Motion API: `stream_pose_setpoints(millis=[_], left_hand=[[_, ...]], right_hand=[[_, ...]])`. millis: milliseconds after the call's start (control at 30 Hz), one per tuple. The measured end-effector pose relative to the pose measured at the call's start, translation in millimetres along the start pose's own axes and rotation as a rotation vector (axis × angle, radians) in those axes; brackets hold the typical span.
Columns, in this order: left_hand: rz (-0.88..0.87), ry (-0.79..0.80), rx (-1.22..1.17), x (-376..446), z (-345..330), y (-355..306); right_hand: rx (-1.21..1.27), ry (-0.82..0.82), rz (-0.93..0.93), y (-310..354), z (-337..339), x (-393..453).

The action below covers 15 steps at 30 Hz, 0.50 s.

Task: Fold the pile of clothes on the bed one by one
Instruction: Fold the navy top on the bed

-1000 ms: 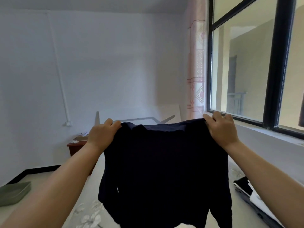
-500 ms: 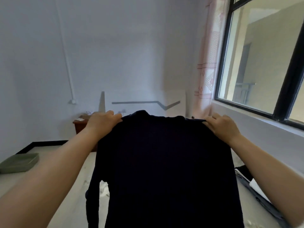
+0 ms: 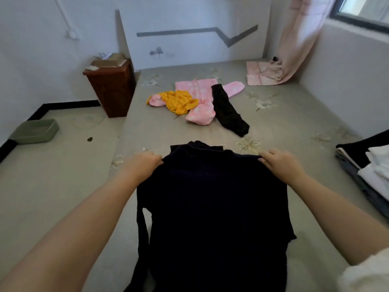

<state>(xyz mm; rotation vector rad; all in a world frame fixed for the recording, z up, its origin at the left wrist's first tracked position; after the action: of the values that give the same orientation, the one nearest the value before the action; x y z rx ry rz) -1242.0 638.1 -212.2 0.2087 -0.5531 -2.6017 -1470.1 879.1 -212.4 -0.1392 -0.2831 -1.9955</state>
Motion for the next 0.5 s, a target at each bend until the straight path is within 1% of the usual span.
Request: stream_pose_setpoints(millis=[67,100,167,267,333,400,500], left_hand=[[-0.013,-0.015,-0.034,16,0,-12],[-0.023,-0.022,-0.06,23,1,-18],[-0.036,-0.018,-0.123,35,9,-29],[-0.079,-0.03,-0.237,55,40,-53],[-0.131,-0.122,-0.28,69,77,-75],[-0.16,-0.275,-0.282,81,124,-97],[-0.092,-0.434,-0.25,93,187,-109]], right_hand=[[0.005,-0.195,0.101,-1,9,-1],[-0.006,-0.254,0.117,-4,14,-4],[-0.027,-0.289,0.118,-15,22,-14],[-0.116,-0.289,0.003,-39,49,-37],[-0.171,-0.362,-0.035,-52,78,-54],[-0.244,-0.461,-0.055,-65,114,-68],[-0.314,-0.604,-0.097,-83,165,-77]])
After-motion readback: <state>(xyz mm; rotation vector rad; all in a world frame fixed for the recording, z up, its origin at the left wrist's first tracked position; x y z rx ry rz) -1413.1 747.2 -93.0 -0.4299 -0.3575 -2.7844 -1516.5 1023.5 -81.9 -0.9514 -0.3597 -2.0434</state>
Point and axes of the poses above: each hand's wrist, its own x-axis towards the middle knuckle, its own z-axis out of the back of the hand, y = z × x, the point moved 6 cm from there along x, towards the middle knuckle, and after that the axes turned 13 degrees about x, right-handed, at the moved point
